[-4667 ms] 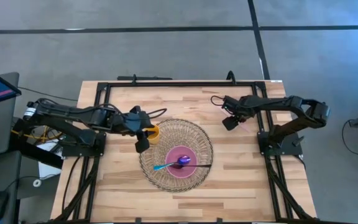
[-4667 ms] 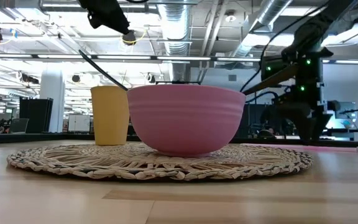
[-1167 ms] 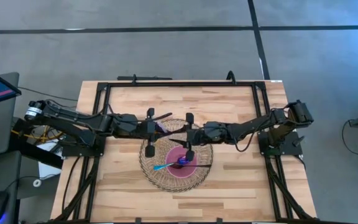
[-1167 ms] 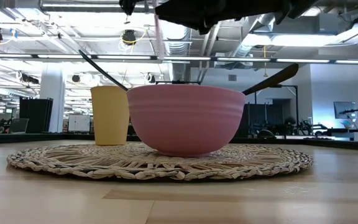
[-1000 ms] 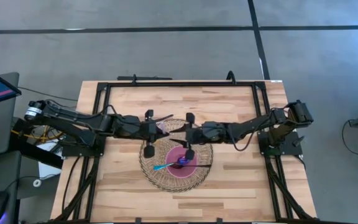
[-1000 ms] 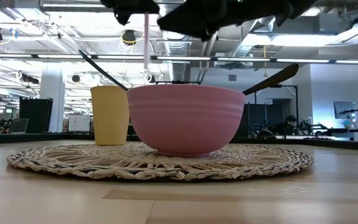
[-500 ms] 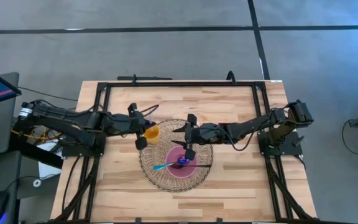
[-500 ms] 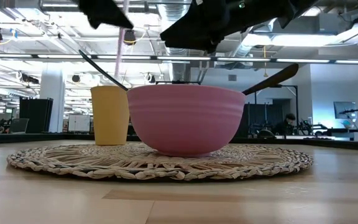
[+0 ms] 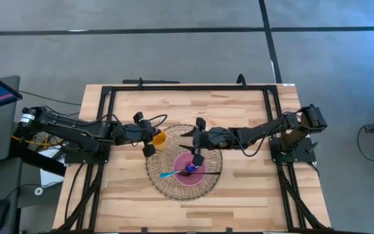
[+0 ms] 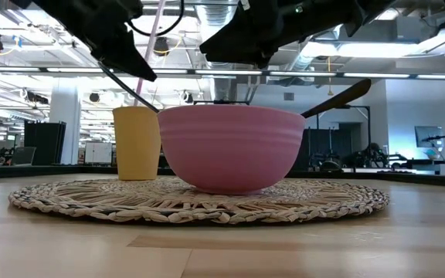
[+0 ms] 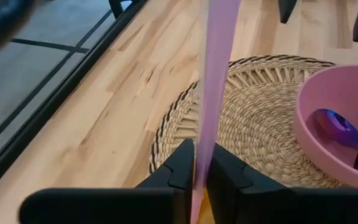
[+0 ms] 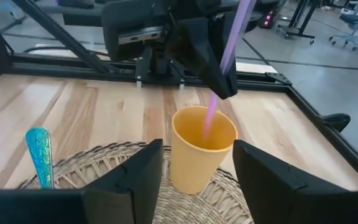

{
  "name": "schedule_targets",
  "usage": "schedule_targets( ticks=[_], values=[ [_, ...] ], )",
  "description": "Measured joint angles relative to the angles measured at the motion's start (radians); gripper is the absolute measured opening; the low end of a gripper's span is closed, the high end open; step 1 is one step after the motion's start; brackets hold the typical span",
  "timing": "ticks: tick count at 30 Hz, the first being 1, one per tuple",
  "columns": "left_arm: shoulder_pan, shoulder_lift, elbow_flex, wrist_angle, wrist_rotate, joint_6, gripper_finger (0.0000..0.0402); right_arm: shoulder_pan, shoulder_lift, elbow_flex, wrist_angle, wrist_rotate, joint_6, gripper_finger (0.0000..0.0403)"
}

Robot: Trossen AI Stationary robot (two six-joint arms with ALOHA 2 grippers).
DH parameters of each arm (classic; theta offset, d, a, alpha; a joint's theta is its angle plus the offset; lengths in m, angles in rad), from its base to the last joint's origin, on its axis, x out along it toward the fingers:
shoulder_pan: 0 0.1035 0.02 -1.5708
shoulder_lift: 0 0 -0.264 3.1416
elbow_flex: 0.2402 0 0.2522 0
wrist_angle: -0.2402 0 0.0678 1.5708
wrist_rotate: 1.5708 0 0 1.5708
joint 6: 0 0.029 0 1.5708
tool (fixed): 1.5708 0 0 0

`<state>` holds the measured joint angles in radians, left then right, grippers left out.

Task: Pick & Place Utensil
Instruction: Put the pink straw into the yellow cup on the brown mat, then return to Home Position

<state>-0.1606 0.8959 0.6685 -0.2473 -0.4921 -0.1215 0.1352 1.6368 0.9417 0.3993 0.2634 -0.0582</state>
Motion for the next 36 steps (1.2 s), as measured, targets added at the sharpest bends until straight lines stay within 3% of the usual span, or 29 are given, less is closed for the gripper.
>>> schedule_targets(
  ticks=[13, 20, 25, 29, 34, 36],
  values=[
    [0.0, 0.021, 0.012, 0.036, 0.016, 0.011, 0.0153, 0.001, 0.0, 0.0, 0.001, 0.0, 0.015, 0.0174],
    [-0.004, -0.032, 0.112, 0.043, 0.012, 0.091, 0.0175, 0.002, -0.047, -0.002, -0.006, 0.0, 0.007, 0.0173],
    [-0.009, -0.121, 0.137, 0.039, -0.019, 0.174, 0.0156, 0.001, -0.23, 0.0, -0.115, 0.003, -0.054, 0.0173],
    [-0.01, -0.235, 0.137, 0.038, -0.068, 0.194, 0.0107, -0.008, -0.423, 0.001, -0.305, 0.002, -0.053, 0.0163],
    [-0.01, -0.4, 0.132, -0.045, -0.003, 0.187, 0.0018, -0.003, -0.589, -0.03, -0.487, 0.002, -0.05, 0.0098],
    [-0.01, -0.47, 0.098, -0.061, 0.031, 0.166, 0.0008, 0.002, -0.635, -0.065, -0.5, 0.0, -0.049, 0.0062]
  ],
)
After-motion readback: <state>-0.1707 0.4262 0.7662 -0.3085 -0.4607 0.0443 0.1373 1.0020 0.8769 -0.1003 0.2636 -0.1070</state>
